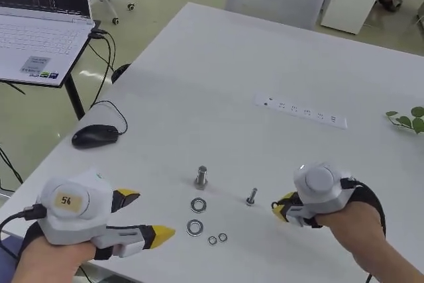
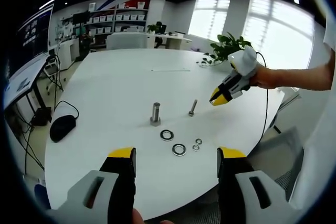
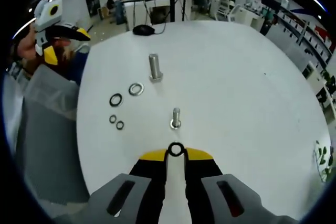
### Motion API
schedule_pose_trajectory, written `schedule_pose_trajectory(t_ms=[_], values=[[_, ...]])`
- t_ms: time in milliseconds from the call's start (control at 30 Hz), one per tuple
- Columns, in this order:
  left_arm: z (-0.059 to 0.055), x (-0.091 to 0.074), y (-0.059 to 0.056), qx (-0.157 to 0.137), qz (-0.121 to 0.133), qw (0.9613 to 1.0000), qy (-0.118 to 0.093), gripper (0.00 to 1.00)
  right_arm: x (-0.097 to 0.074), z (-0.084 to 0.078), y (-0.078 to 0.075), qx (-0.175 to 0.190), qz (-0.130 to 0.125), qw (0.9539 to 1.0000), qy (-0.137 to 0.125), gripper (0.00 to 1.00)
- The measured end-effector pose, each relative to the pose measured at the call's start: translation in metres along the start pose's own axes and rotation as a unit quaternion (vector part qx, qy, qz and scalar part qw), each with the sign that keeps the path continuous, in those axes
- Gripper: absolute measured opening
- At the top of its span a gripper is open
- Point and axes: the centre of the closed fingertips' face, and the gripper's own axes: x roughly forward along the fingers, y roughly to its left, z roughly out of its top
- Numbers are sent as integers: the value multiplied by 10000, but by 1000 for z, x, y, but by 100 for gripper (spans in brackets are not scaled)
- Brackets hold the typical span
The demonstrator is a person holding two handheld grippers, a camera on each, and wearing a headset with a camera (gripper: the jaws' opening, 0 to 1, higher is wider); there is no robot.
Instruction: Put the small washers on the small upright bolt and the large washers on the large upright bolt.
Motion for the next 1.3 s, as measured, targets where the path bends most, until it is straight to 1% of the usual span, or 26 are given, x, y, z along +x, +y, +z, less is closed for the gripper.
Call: schedule_pose_trajectory(t_ms=[133, 167, 200, 333, 467, 700, 800, 1000, 1300], values=[[-1, 0, 0, -3, -1, 10000, 3, 62, -2, 16, -7, -87, -28, 9999, -100, 13], [-1, 0, -1, -4, -3, 10000, 5, 62, -1, 17, -8, -96, -30, 9999, -112, 13], [-1, 0, -1, -5, -5, 10000, 5, 62, -1, 22, -10, -132, -43, 9998, -144, 13], [0, 0, -1, 6, -18, 10000, 10, 62, 1, 33, -10, -236, 4, 9996, -175, 13], [1, 1, -1, 19, -25, 10000, 6, 62, 6, 38, -7, -370, 85, 9992, -143, 13], [2, 1, 1, 5, -2, 10000, -7, 62, 18, 38, 2, -501, 244, 9984, -1, 13], [2, 1, 2, -1, 1, 10000, -14, 62, 21, 38, 2, -561, 259, 9981, 61, 13], [2, -1, 2, -11, 16, 10000, -22, 62, 26, 38, 3, -521, 299, 9981, 109, 13], [1, -4, 6, -44, 63, 10000, -45, 62, 32, 37, 4, -583, 311, 9976, 199, 13]])
